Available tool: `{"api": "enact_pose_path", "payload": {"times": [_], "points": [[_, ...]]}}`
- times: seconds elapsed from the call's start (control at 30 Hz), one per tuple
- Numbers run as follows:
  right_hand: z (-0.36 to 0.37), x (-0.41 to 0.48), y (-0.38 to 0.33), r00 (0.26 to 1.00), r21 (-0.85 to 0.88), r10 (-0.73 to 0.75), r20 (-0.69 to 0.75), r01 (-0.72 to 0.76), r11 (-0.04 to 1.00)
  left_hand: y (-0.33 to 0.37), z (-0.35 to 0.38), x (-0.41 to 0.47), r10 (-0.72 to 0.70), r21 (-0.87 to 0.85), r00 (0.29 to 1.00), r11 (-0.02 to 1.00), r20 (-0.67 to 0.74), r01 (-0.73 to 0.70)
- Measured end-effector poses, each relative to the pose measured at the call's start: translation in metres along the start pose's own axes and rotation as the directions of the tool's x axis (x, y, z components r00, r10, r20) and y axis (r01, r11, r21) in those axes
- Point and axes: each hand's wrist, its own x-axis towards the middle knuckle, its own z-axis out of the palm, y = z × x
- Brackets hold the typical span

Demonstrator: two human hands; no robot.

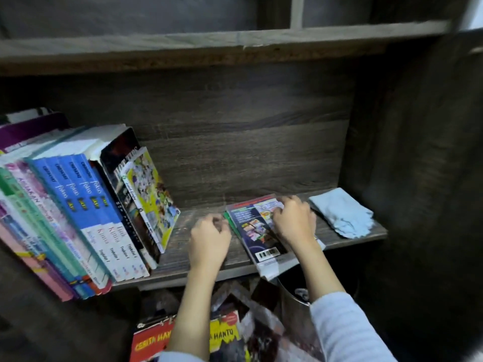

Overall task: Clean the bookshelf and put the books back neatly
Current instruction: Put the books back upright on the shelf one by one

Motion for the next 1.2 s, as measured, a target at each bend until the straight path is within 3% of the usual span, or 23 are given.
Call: {"api": "enact_pose_path", "payload": {"times": [0.13,0.23,0.37,0.63,0.77,0.93,1.2], "points": [[0.0,-0.003,0.03,0.977,-0.091,0.182,0.107,-0.173,0.981,0.0,0.036,-0.019,-0.207,-0.022,0.952,0.976,0.228,0.217],[0.004,-0.007,0.04,0.956,-0.138,0.225,0.189,-0.201,0.97,-0.001,0.054,-0.027,-0.275,-0.052,0.936,0.955,0.221,0.293],[0.007,-0.01,0.041,0.964,-0.106,0.226,0.141,-0.213,0.971,0.001,0.062,-0.029,-0.28,0.026,0.93,0.959,0.237,0.282],[0.007,-0.007,0.033,0.944,-0.057,0.29,0.156,-0.284,0.957,0.005,0.067,-0.028,-0.292,-0.015,0.932,0.953,0.215,0.302],[0.002,-0.001,0.04,0.907,0.051,0.364,0.21,-0.382,0.923,0.002,0.065,-0.024,-0.326,-0.101,0.916,0.929,0.235,0.356],[-0.006,0.009,0.052,0.83,0.426,0.315,0.46,-0.517,0.742,0.001,0.063,-0.015,-0.343,-0.312,0.893,0.848,0.291,0.428],[-0.007,0.006,0.033,0.823,0.684,0.184,0.537,-0.553,0.475,0.003,0.055,-0.01,-0.401,-0.324,0.895,0.835,0.196,0.445]]}}
